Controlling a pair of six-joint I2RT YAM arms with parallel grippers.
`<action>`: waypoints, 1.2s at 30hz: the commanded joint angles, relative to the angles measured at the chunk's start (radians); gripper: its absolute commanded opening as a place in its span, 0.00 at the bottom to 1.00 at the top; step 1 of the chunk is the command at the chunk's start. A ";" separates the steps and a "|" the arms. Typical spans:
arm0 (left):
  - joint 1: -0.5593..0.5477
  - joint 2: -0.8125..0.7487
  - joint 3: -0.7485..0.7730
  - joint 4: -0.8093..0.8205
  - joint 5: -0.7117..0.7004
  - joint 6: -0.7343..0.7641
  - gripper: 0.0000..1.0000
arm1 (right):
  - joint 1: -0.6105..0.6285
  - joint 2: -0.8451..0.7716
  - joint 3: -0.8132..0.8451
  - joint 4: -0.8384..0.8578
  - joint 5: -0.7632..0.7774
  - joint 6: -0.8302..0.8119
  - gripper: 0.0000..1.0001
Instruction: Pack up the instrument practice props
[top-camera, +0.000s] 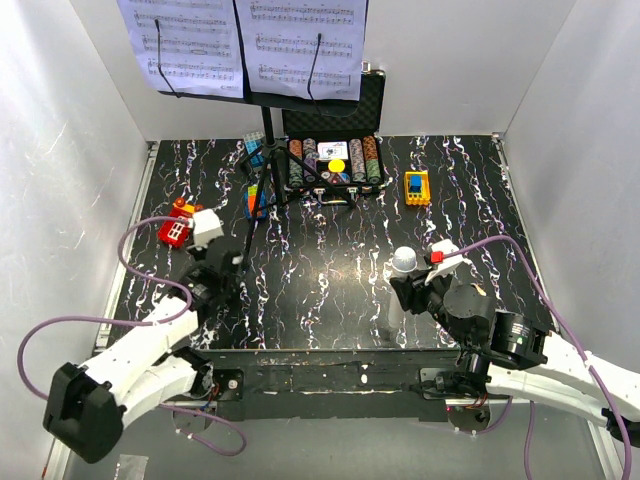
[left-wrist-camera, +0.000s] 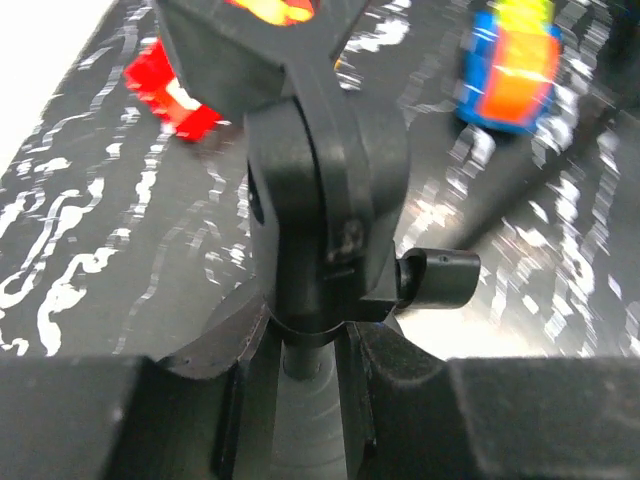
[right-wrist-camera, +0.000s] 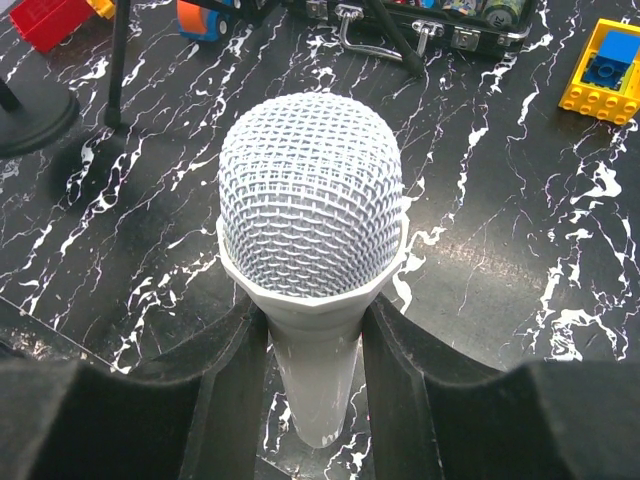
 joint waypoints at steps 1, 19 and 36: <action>0.250 0.027 0.008 0.174 0.034 -0.019 0.00 | 0.002 -0.004 0.003 0.082 -0.012 -0.014 0.01; 0.444 0.243 -0.072 0.464 0.096 0.064 0.00 | -0.002 0.055 -0.022 0.179 -0.082 -0.081 0.01; 0.427 0.036 0.052 0.024 0.235 -0.099 0.83 | -0.008 0.091 0.010 0.191 -0.104 -0.089 0.01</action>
